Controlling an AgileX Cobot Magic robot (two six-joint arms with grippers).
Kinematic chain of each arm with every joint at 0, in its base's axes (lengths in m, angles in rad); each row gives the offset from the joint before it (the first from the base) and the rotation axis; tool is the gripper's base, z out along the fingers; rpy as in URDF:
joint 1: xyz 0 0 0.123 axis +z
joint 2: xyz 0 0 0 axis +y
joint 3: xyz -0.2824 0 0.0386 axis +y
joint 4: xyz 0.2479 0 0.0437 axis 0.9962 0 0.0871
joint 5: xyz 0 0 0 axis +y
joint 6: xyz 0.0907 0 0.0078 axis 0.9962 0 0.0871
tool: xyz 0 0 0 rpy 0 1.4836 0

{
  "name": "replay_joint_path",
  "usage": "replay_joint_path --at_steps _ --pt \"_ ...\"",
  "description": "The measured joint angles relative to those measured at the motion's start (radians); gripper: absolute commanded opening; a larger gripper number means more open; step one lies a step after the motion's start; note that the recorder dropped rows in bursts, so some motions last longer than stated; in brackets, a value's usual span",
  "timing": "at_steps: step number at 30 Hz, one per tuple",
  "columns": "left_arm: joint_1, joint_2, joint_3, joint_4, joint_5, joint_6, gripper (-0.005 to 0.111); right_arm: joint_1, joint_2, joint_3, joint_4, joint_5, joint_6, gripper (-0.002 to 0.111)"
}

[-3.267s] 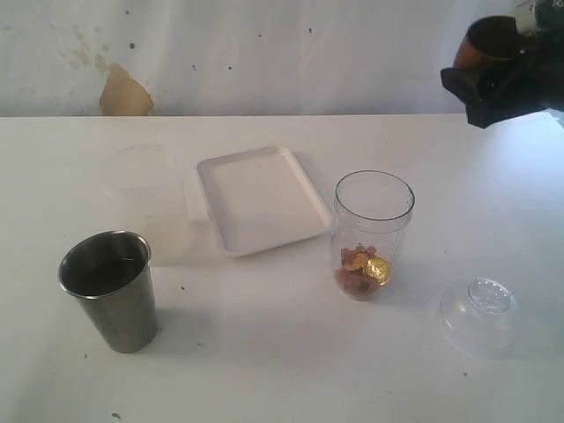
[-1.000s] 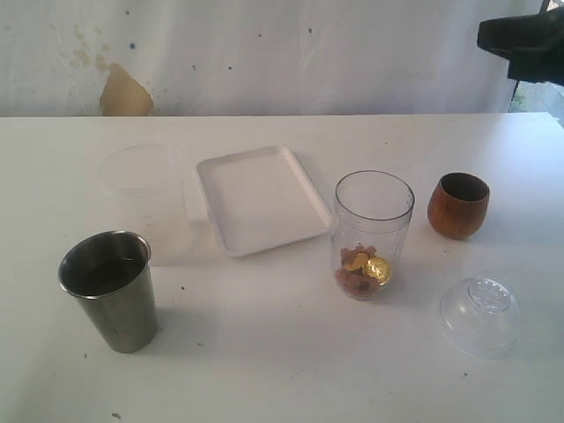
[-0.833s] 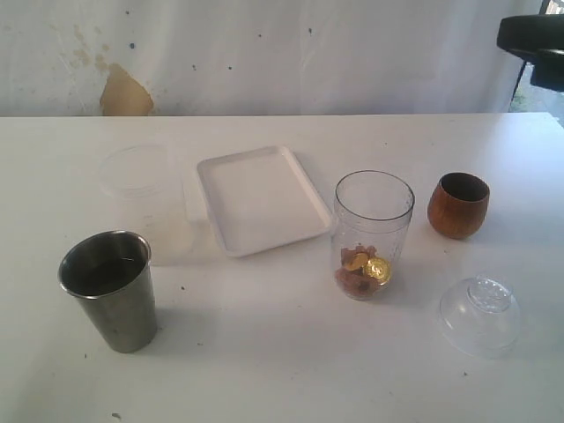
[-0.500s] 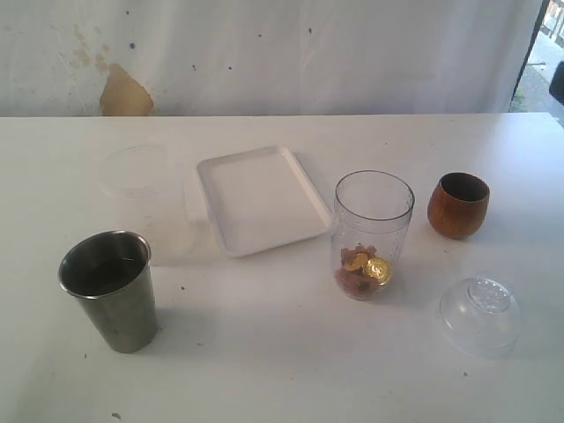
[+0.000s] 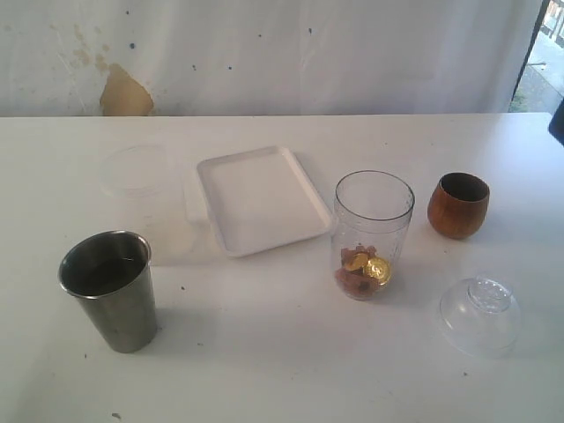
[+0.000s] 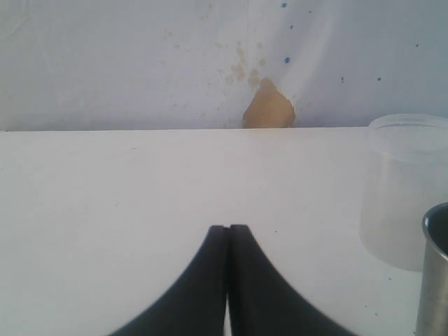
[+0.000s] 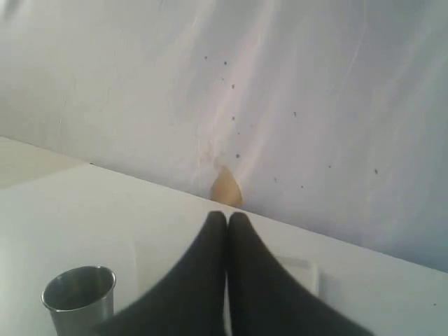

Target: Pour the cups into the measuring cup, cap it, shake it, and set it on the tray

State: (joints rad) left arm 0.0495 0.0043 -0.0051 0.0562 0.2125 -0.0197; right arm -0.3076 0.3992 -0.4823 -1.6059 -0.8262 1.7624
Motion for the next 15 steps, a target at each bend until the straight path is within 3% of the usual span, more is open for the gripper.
replay_joint_path --at_steps 6,15 --pt "0.0 0.0 0.0 0.0 0.0 0.0 0.0 0.018 -0.002 0.0 0.0 -0.001 0.002 0.0" --pt "0.0 0.0 0.0 0.0 0.0 0.0 0.0 0.145 -0.002 0.0 -0.002 -0.001 0.004 0.0"
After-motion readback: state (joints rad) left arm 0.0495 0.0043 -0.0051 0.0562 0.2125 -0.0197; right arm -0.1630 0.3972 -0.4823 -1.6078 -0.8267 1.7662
